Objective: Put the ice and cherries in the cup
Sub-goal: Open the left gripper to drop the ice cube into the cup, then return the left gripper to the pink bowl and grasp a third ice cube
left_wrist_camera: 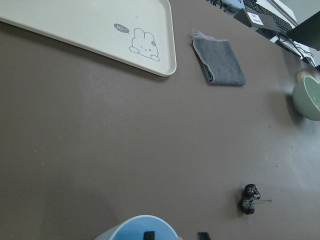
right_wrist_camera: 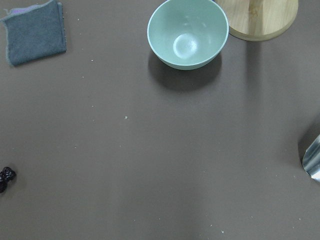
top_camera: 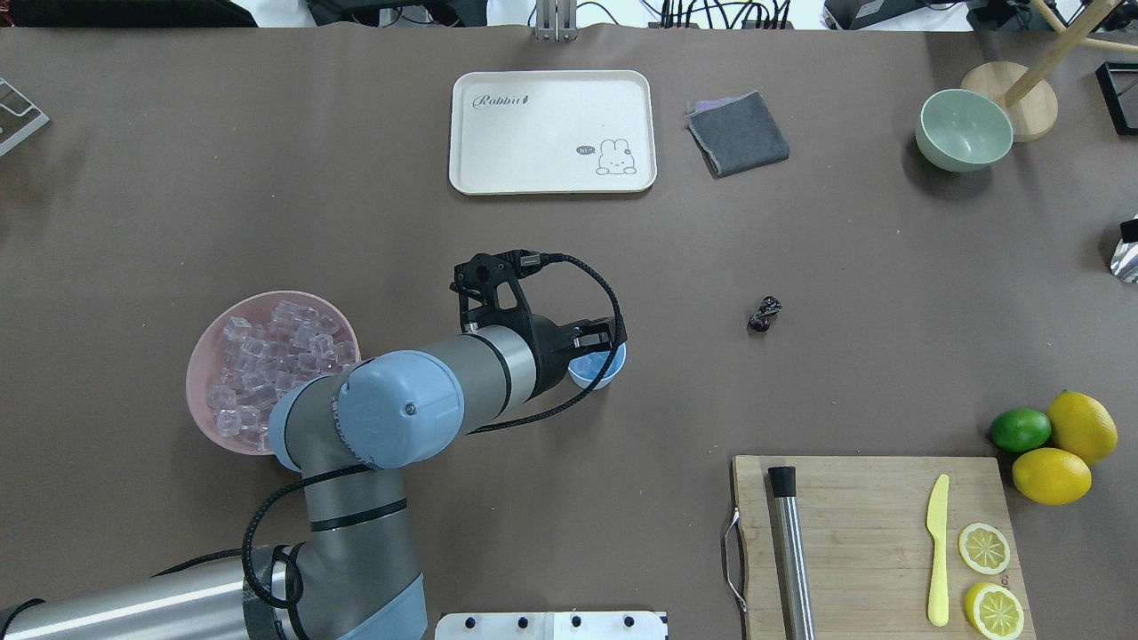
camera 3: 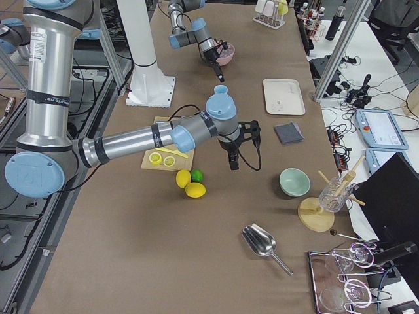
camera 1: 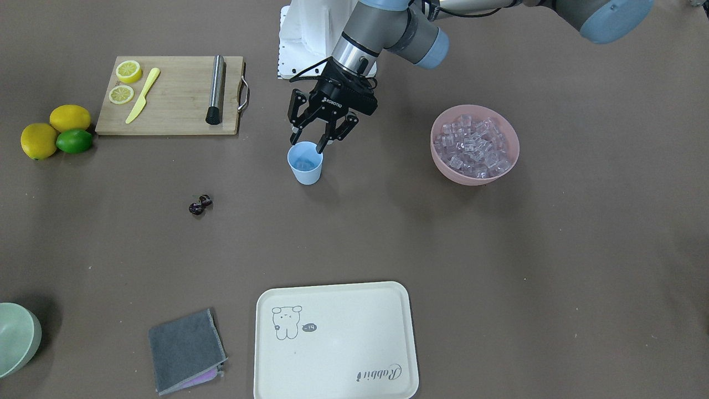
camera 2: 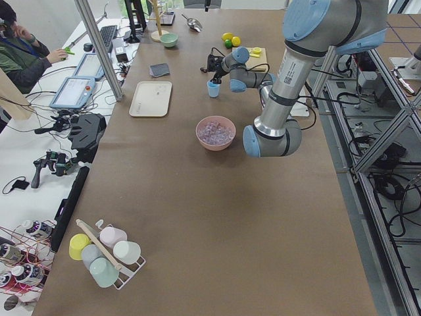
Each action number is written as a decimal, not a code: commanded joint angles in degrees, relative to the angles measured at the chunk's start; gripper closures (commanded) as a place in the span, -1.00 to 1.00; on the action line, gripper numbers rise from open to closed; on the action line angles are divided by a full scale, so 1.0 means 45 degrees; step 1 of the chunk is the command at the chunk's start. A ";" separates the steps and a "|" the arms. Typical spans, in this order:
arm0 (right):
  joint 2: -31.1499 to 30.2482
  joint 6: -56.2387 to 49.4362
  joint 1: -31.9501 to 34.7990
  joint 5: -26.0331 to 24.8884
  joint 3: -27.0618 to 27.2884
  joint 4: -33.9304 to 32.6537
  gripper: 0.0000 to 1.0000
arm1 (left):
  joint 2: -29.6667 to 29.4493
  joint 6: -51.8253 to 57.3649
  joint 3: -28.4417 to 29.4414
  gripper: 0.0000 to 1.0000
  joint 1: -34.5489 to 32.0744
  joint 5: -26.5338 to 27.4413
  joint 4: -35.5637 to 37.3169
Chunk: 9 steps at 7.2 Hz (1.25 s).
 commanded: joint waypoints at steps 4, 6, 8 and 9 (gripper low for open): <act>0.0020 0.0000 0.0000 -0.0015 0.0154 0.0020 -1.00 | 0.1627 0.2128 -0.3389 -0.96 -0.0082 -0.1533 0.3843; 0.0020 0.0000 0.0000 -0.0015 0.0174 0.0019 -1.00 | 0.2256 0.3376 -0.5687 -0.97 -0.0919 -0.2536 0.8207; -0.0019 -0.0019 0.0000 -0.0035 0.0174 0.0020 -1.00 | 0.4630 0.4707 -0.6843 -0.97 -0.1137 -0.2693 0.8439; -0.0020 -0.0019 0.0000 -0.0035 0.0174 0.0020 -1.00 | 0.5397 0.4963 -0.7022 -0.97 -0.1351 -0.2714 0.8419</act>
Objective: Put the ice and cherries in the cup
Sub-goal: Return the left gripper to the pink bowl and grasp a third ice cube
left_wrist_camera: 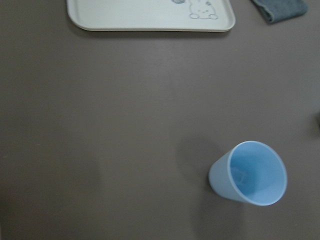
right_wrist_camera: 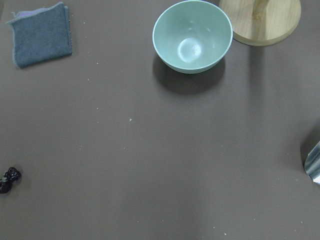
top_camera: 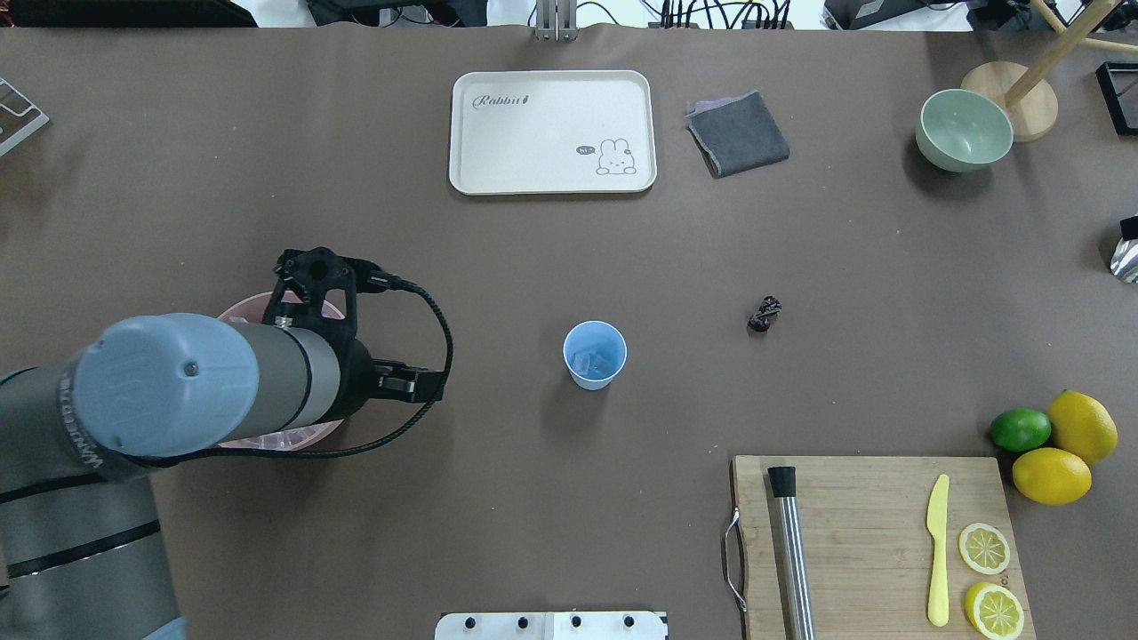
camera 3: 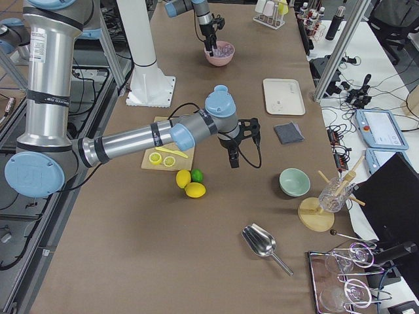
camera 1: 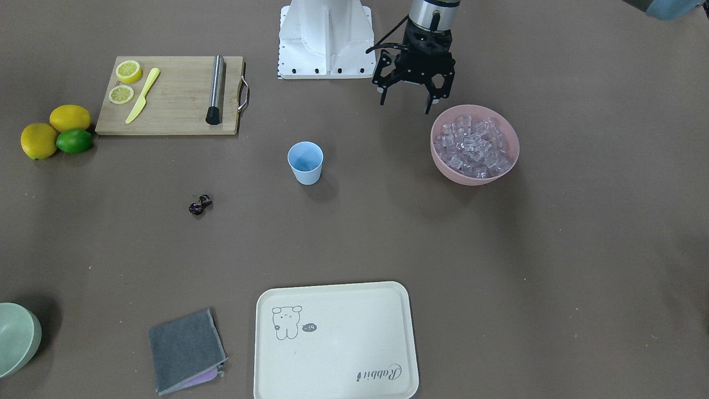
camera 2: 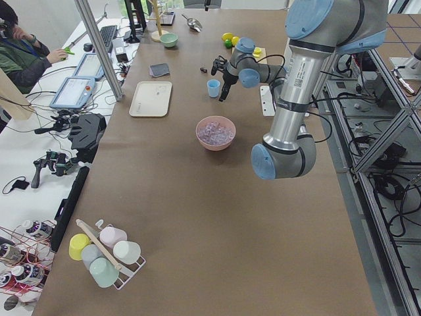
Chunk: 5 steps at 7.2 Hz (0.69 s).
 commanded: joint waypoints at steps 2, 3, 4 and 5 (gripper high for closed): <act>-0.0030 -0.0007 0.0000 -0.0003 0.0001 0.0001 -1.00 | 0.2205 0.0821 -0.0420 -0.97 -0.0282 -0.0066 0.0042; -0.0030 0.0012 0.0000 -0.0003 0.0001 0.0001 -1.00 | 0.2287 0.0842 -0.0226 -0.97 -0.0282 -0.0008 0.0042; -0.0030 -0.0007 0.0000 -0.0003 0.0001 0.0001 -1.00 | 0.2269 0.0861 0.0143 -0.97 -0.0263 0.0012 0.0023; -0.0030 -0.0007 0.0000 -0.0003 0.0001 0.0001 -1.00 | 0.2094 0.0862 0.0476 -0.97 -0.0262 0.0013 0.0022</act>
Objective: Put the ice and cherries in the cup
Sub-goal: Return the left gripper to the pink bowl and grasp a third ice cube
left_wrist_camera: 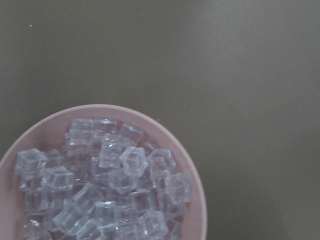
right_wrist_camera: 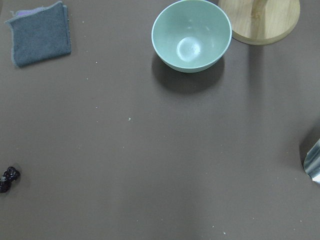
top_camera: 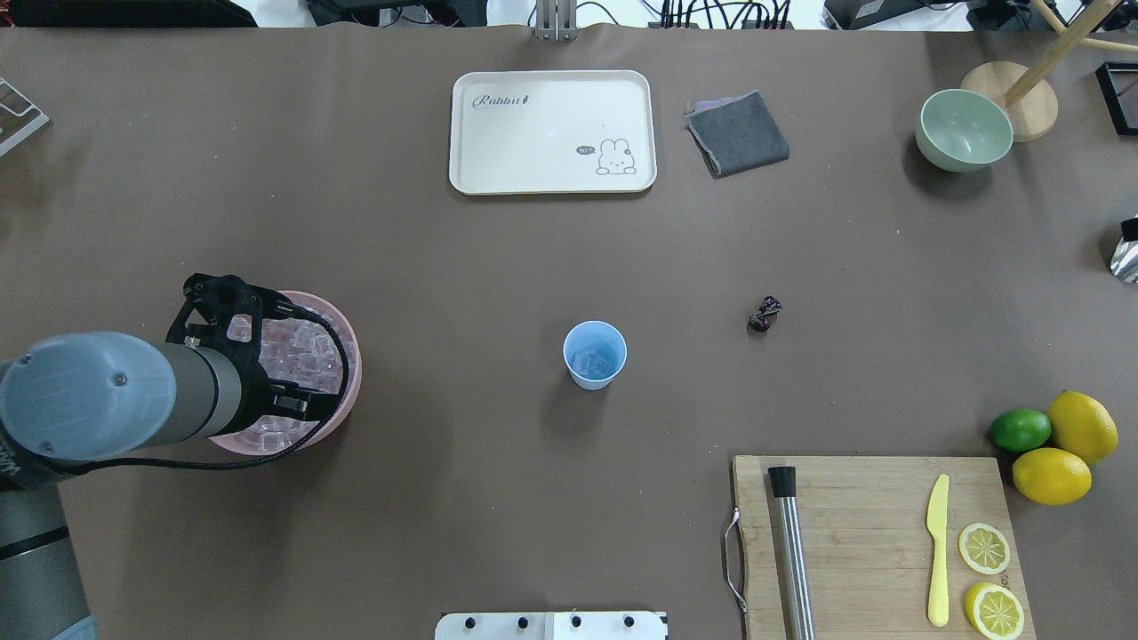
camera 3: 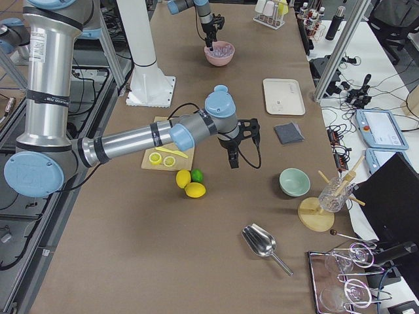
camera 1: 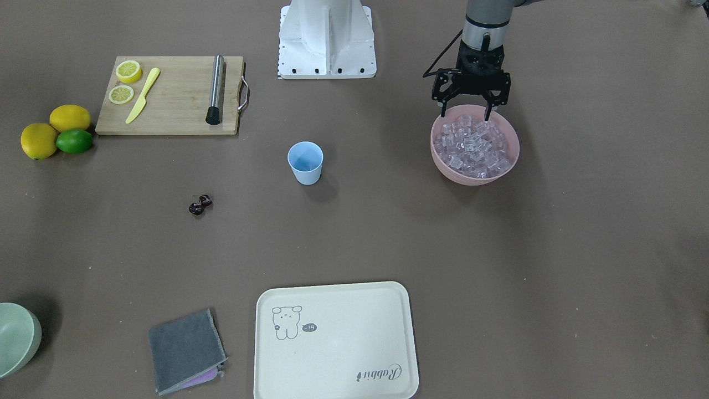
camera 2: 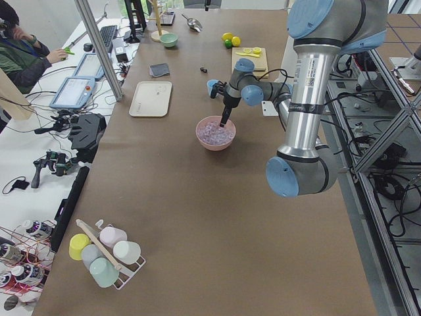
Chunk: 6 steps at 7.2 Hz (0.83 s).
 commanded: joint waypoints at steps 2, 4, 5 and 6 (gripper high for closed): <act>-0.0001 0.0015 0.0000 0.0000 -0.0001 0.0000 -1.00 | -0.0098 0.0196 0.1180 -0.94 -0.0091 0.0034 -0.1152; -0.0001 0.0015 0.0000 0.0000 -0.0001 0.0000 -1.00 | -0.0098 0.0216 0.1517 -0.48 -0.0209 0.0034 -0.1707; 0.0019 0.0015 0.0000 -0.0019 -0.0001 0.0000 -1.00 | -0.0098 0.0274 0.1537 -0.47 -0.0287 0.0034 -0.1707; 0.0019 0.0015 0.0000 0.0000 0.0018 0.0000 -1.00 | -0.0098 0.0294 0.1556 -0.47 -0.0326 0.0034 -0.1707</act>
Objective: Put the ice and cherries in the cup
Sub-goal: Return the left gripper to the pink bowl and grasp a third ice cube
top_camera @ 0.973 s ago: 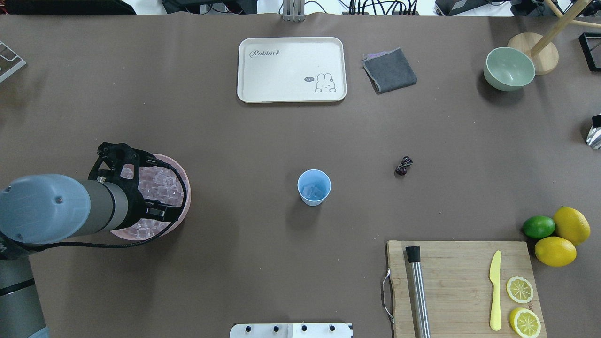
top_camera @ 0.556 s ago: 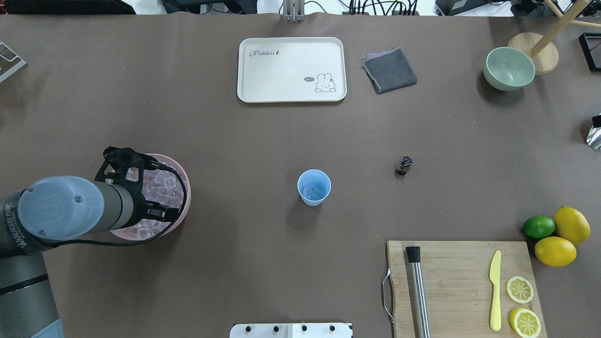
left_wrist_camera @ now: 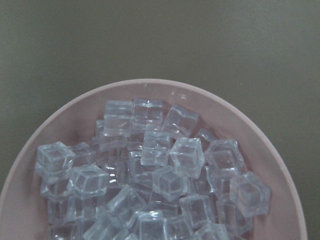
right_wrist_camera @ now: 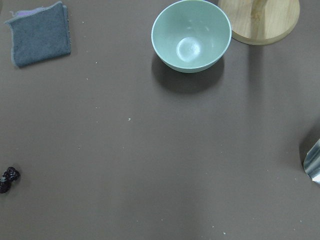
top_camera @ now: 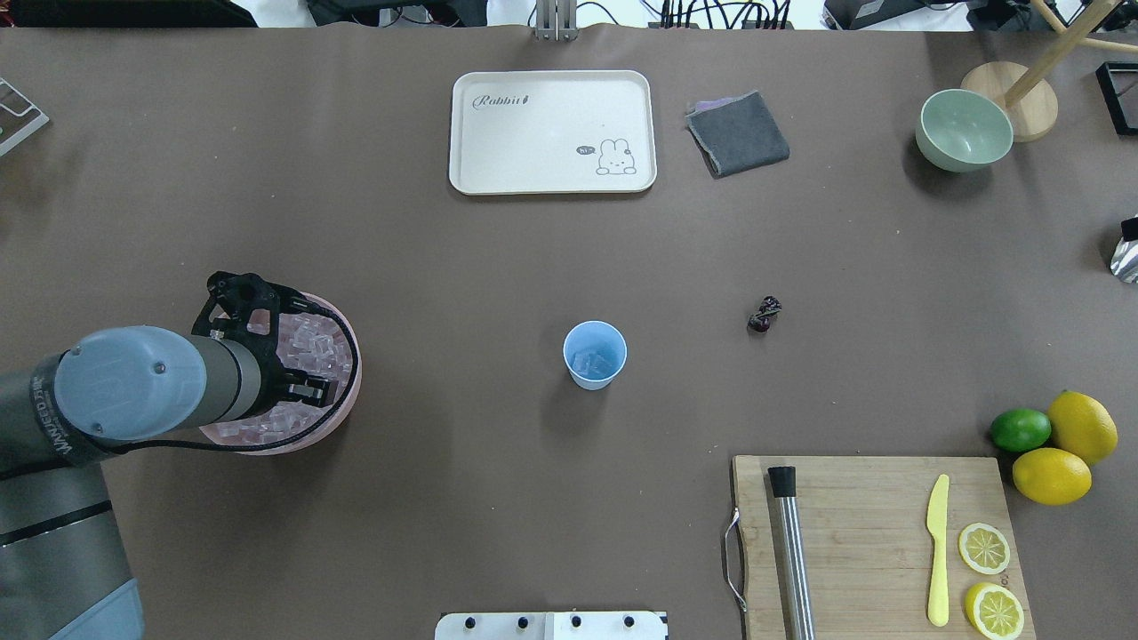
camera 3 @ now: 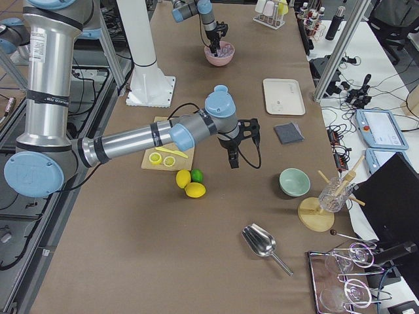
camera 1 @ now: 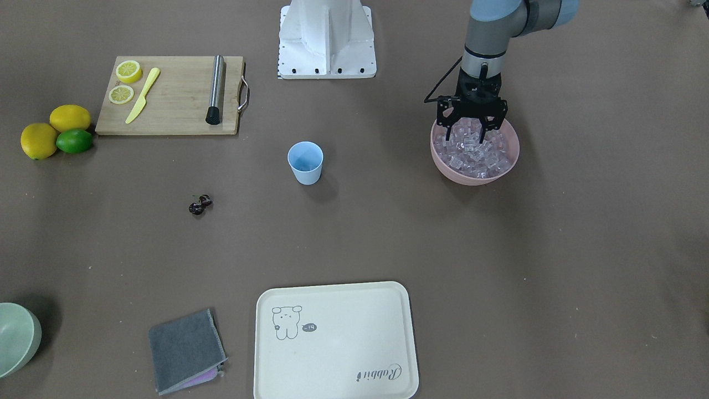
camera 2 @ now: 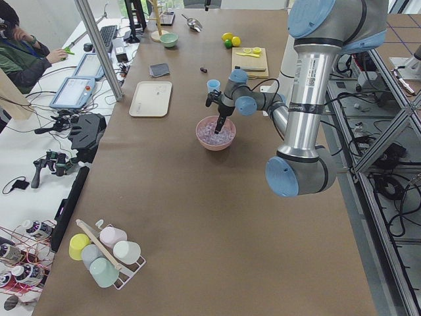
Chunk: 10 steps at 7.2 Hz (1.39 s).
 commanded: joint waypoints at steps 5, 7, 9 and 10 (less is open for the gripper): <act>0.0046 0.0000 0.0000 -0.0011 -0.0002 0.0000 -1.00 | -0.0020 0.0211 0.0316 -0.40 -0.0201 0.0000 -0.0019; 0.0047 0.0000 0.0000 -0.0011 -0.0002 0.0000 -1.00 | 0.0000 0.0211 0.0317 -0.40 -0.0162 0.0020 -0.0019; 0.0047 0.0000 0.0000 -0.0011 -0.0002 0.0000 -1.00 | 0.0000 0.0211 0.0336 -0.22 -0.0104 0.0039 0.0000; 0.0047 0.0000 0.0000 -0.0011 -0.0002 0.0000 -1.00 | 0.0039 0.0211 0.0336 -0.02 -0.0084 0.0039 0.0001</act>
